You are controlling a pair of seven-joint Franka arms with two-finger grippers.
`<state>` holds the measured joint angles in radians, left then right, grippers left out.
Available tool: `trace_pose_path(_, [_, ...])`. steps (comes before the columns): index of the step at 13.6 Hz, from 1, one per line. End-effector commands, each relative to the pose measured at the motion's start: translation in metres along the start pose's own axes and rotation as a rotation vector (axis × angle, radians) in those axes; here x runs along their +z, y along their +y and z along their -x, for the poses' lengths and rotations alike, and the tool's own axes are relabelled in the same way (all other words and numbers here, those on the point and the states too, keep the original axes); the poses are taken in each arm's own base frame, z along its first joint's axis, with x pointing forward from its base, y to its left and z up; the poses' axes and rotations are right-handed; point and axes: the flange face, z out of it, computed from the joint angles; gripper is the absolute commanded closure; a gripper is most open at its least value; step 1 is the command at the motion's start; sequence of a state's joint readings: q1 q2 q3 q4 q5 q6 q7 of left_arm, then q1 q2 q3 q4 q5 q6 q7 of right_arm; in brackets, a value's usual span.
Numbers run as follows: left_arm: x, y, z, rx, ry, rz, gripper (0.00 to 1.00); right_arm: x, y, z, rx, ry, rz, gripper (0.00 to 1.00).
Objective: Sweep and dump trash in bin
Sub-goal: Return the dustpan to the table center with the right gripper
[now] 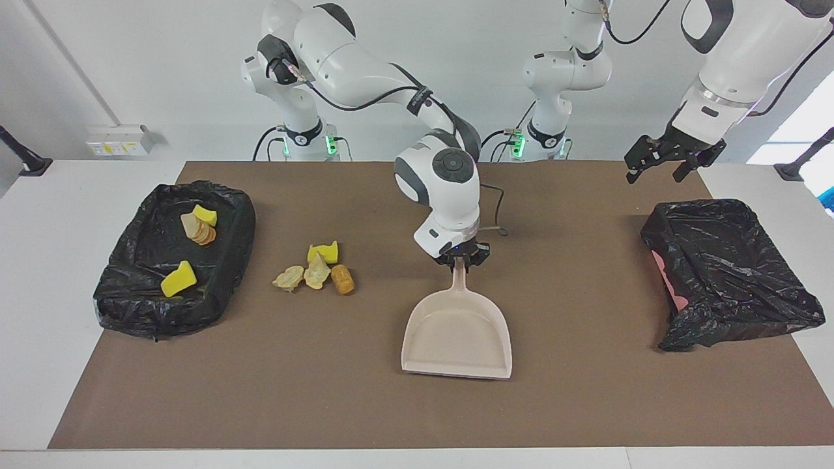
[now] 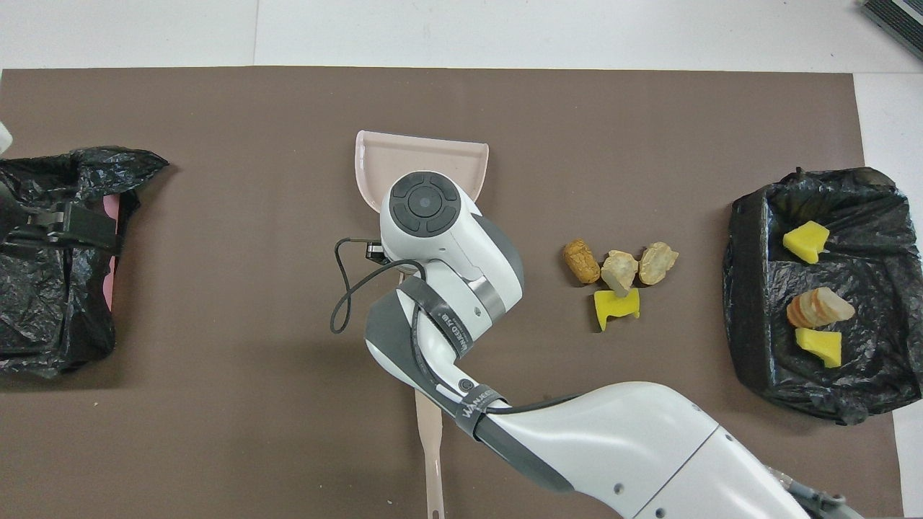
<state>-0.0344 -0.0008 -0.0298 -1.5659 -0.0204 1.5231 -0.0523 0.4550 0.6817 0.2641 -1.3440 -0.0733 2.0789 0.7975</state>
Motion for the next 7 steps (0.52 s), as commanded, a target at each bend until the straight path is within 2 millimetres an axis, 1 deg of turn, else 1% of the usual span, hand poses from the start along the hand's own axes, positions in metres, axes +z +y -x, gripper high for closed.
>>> trace_pose_path(1, [-0.002,0.005,0.004,0.017,0.01,-0.01,0.0,-0.017,0.002,0.011,0.003,0.028,-0.017,0.0])
trace_pose_path(3, [-0.002,0.002,0.001,0.011,0.03,-0.006,0.0,-0.038,0.005,0.026,-0.007,0.034,-0.007,0.0])
trace_pose_path(4, [-0.003,0.003,-0.001,0.012,0.044,-0.003,0.0,-0.044,0.01,0.037,-0.011,0.027,0.012,0.0])
trace_pose_path(6, [0.004,0.014,-0.009,0.026,0.053,0.014,0.0,-0.057,0.01,0.076,-0.045,0.018,0.041,0.0])
trace_pose_path(7, [0.017,0.019,-0.018,0.034,0.042,0.017,0.0,-0.066,0.012,0.099,-0.06,0.016,0.054,0.0])
